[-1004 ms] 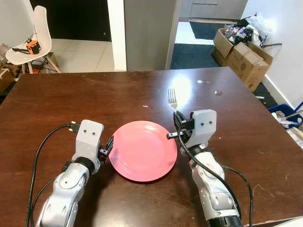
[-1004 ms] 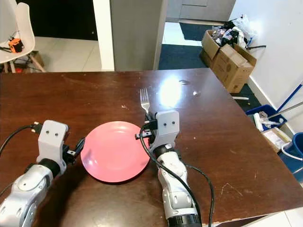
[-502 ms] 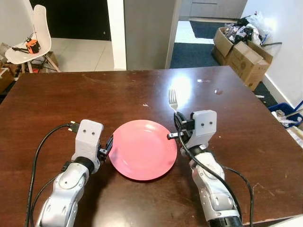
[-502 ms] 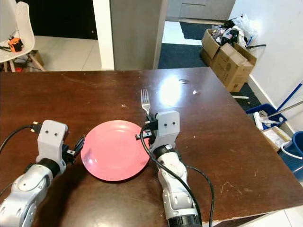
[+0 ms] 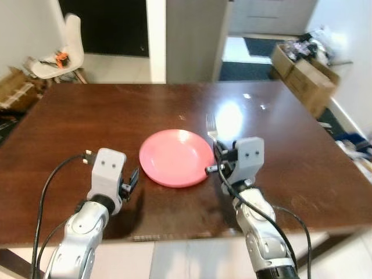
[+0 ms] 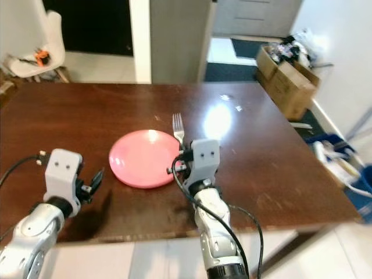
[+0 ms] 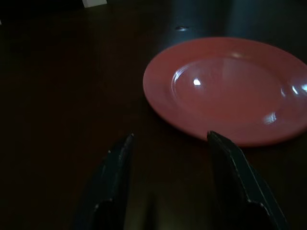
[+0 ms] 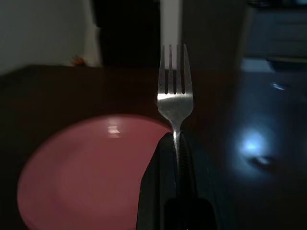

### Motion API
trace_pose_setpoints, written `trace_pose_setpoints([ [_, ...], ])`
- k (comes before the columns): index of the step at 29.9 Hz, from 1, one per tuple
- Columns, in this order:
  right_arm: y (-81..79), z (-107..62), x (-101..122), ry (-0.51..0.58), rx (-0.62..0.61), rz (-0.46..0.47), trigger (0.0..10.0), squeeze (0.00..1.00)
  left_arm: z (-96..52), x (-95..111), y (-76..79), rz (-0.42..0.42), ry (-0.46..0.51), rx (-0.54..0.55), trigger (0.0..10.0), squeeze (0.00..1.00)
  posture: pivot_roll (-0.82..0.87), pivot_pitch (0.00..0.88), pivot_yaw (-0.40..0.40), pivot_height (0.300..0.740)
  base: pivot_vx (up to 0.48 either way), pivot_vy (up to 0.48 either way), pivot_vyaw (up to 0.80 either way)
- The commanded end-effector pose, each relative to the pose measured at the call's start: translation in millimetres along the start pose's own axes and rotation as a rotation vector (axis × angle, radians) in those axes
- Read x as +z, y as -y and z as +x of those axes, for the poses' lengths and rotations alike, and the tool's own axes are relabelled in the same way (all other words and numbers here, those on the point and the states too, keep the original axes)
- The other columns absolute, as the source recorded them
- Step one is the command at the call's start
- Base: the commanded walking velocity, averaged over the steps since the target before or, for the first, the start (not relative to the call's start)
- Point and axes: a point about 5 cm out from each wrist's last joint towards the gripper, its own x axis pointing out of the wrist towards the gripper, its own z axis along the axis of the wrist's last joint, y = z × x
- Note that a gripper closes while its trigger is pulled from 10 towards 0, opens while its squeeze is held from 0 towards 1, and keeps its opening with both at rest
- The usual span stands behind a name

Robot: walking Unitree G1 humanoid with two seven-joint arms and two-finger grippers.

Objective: Setting the table

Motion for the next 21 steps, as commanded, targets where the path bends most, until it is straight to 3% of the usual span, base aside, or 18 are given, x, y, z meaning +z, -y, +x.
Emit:
trace_pose_setpoints([
  [1, -5.1, 0.0, -0.9, -0.004, 0.009, 0.016, 10.0, 0.0, -2.2, -2.7, -2.5, 0.011, -0.008, 0.009, 10.0, 0.0, 0.05, 0.038, 0.038, 0.74, -0.334, 0.0, 0.0],
  [17, -5.5, 0.5, -1.7, -0.006, 0.008, 0.018, 10.0, 0.0, -1.4, -2.4, -3.5, 0.012, -0.006, 0.008, 10.0, 0.0, 0.05, 0.038, 0.041, 0.74, -0.32, 0.0, 0.0],
  [21, -5.6, 0.9, -1.5, -0.004, 0.005, 0.018, 10.0, 0.0, -0.7, -1.7, -3.0, 0.007, -0.004, 0.007, 10.0, 0.0, 0.05, 0.035, 0.043, 0.74, 0.0, 0.0, 0.0],
])
